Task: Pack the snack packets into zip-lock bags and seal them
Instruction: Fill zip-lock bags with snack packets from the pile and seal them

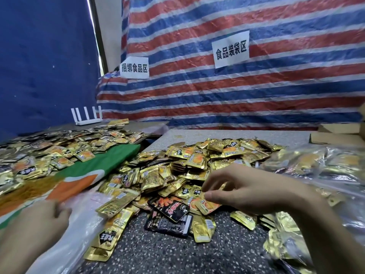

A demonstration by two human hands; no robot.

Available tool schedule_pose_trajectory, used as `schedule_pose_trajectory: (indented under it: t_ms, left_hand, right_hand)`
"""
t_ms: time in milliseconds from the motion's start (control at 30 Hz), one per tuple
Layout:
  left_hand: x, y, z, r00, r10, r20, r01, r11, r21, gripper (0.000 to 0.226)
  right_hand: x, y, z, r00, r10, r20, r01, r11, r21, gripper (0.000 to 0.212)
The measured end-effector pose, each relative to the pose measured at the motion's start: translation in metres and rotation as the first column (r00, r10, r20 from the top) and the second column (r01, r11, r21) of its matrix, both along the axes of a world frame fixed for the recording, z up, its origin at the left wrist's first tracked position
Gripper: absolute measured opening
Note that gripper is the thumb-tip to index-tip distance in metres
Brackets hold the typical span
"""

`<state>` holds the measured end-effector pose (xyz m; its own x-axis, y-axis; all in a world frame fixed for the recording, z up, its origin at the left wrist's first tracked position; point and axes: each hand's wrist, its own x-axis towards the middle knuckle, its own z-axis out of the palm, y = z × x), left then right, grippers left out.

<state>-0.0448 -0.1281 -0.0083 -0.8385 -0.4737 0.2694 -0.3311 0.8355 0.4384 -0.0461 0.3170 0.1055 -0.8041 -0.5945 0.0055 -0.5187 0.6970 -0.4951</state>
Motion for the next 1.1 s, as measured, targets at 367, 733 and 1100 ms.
schedule_pose_trajectory:
  t_ms: [367,733,1100]
  left_hand:
    - [0.017,0.210,0.104,0.369,-0.852,-0.371,0.916,0.267,0.298,0.007]
    - [-0.059,0.256,0.112,0.328,-0.837,-0.438,0.887,0.113,0.448,0.021]
    - [-0.040,0.289,0.107,0.705,-0.533,-0.468,0.639,0.764,0.093,0.022]
  right_hand:
    - [-0.010,0.012,-0.003,0.975,-0.135,-0.177,0.068,0.938,-0.339,0.109]
    - [-0.001,0.053,0.023,0.951,-0.001,0.310,0.166,0.846,-0.506,0.041]
    - [-0.001,0.041,0.029,0.934,-0.160,0.319,0.333,0.713,-0.617,0.029]
